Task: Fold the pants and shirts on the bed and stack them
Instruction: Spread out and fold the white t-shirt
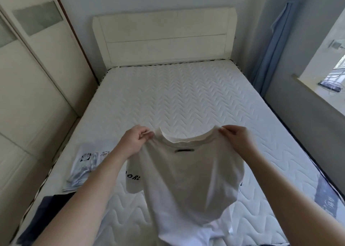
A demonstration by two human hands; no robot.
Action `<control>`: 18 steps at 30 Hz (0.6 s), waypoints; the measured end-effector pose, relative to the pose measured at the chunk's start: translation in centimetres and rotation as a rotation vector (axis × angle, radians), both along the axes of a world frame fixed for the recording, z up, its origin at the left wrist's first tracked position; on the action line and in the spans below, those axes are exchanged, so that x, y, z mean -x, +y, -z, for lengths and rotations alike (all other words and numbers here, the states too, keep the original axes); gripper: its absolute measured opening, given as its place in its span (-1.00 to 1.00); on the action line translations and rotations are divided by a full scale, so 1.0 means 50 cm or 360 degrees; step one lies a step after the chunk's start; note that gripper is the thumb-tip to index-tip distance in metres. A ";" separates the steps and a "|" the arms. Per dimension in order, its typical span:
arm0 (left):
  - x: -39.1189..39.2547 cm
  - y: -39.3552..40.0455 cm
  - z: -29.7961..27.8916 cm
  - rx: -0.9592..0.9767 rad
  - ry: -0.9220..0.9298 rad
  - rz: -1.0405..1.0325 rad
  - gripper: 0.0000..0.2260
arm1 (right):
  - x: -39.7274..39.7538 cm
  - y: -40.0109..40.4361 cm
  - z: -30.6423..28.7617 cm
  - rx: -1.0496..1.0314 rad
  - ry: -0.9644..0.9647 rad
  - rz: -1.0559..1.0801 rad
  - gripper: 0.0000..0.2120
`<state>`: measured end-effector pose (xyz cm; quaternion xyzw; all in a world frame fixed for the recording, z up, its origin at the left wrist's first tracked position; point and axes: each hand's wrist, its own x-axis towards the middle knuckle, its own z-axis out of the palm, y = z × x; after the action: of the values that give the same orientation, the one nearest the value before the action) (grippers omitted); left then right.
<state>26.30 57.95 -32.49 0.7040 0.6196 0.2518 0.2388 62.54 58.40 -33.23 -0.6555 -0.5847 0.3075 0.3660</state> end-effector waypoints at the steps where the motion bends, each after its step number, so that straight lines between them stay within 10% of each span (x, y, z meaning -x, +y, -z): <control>1: 0.011 0.020 0.015 0.0010 -0.0006 -0.0003 -0.68 | 0.012 0.015 0.007 0.0017 -0.0012 0.0011 -0.88; 18: 0.045 0.247 0.217 0.0173 -0.0148 -0.0022 -0.82 | 0.077 0.220 0.159 0.0277 -0.0119 0.0109 -0.87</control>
<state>24.04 70.30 -43.35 0.6734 0.6254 0.2517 0.3034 58.70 69.39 -41.17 -0.7155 -0.5461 0.3198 0.2958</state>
